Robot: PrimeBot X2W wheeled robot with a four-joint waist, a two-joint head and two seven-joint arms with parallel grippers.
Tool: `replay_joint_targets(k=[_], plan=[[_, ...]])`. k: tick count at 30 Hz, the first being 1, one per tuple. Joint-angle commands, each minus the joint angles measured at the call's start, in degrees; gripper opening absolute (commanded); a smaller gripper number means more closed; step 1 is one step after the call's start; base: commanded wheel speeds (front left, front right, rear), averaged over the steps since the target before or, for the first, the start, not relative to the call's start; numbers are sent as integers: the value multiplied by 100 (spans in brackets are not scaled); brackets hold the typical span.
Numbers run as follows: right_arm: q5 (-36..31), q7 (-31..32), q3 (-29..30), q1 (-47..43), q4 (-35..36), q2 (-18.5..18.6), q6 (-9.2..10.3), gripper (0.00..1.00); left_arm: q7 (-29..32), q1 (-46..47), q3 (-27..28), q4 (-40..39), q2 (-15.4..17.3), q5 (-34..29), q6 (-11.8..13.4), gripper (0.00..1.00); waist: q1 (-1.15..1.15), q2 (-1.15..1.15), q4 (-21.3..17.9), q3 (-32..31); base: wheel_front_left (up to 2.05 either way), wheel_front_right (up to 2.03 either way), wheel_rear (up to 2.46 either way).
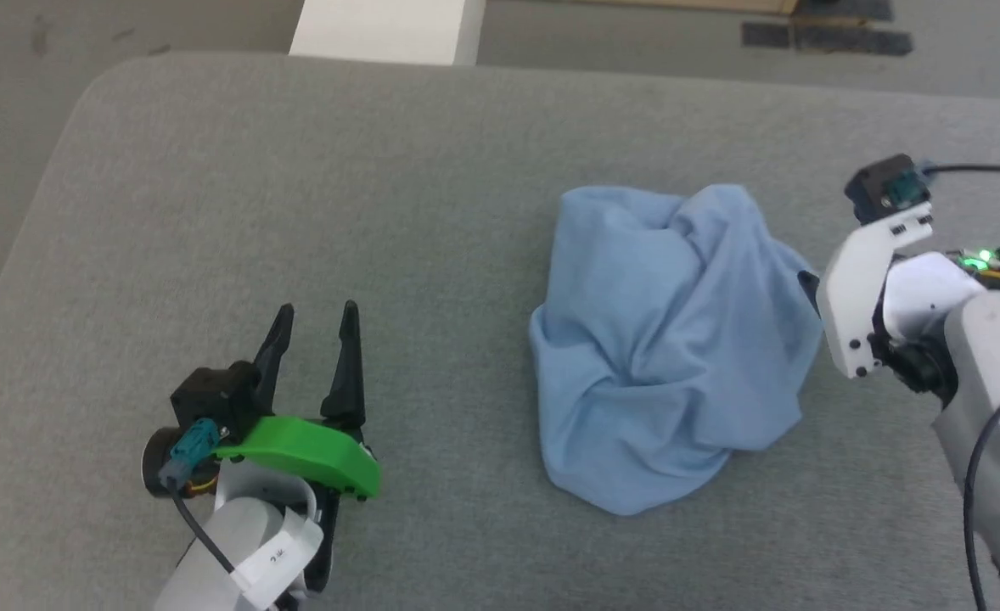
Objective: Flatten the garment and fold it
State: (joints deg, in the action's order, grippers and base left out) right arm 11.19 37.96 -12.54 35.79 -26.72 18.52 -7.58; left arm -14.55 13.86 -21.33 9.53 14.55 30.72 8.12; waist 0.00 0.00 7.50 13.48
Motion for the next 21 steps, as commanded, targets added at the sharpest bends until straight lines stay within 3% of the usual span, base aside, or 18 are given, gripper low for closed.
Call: replay_joint_targets(k=[1,13,14,15,21], plan=[[35,143,-174,156,-47,95,9,100,-44,101,38,-30,-46,-48,-28,100,0,0,324,360,0,0,0],[720,1065,-1504,311,-326,556,9,100,-44,185,238,16,-361,-213,-227,100,0,0,565,632,0,0,0],[831,1108,-1567,321,-310,588,9,40,-44,178,264,29,-371,-230,-242,100,0,0,554,614,0,0,0],[927,1123,-1620,339,-283,623,9,0,-44,167,290,44,-380,-244,-258,100,0,0,539,582,0,0,0],[1148,465,-1314,565,-76,715,9,0,-44,91,403,156,-386,-288,-329,100,0,0,365,307,0,0,0]])
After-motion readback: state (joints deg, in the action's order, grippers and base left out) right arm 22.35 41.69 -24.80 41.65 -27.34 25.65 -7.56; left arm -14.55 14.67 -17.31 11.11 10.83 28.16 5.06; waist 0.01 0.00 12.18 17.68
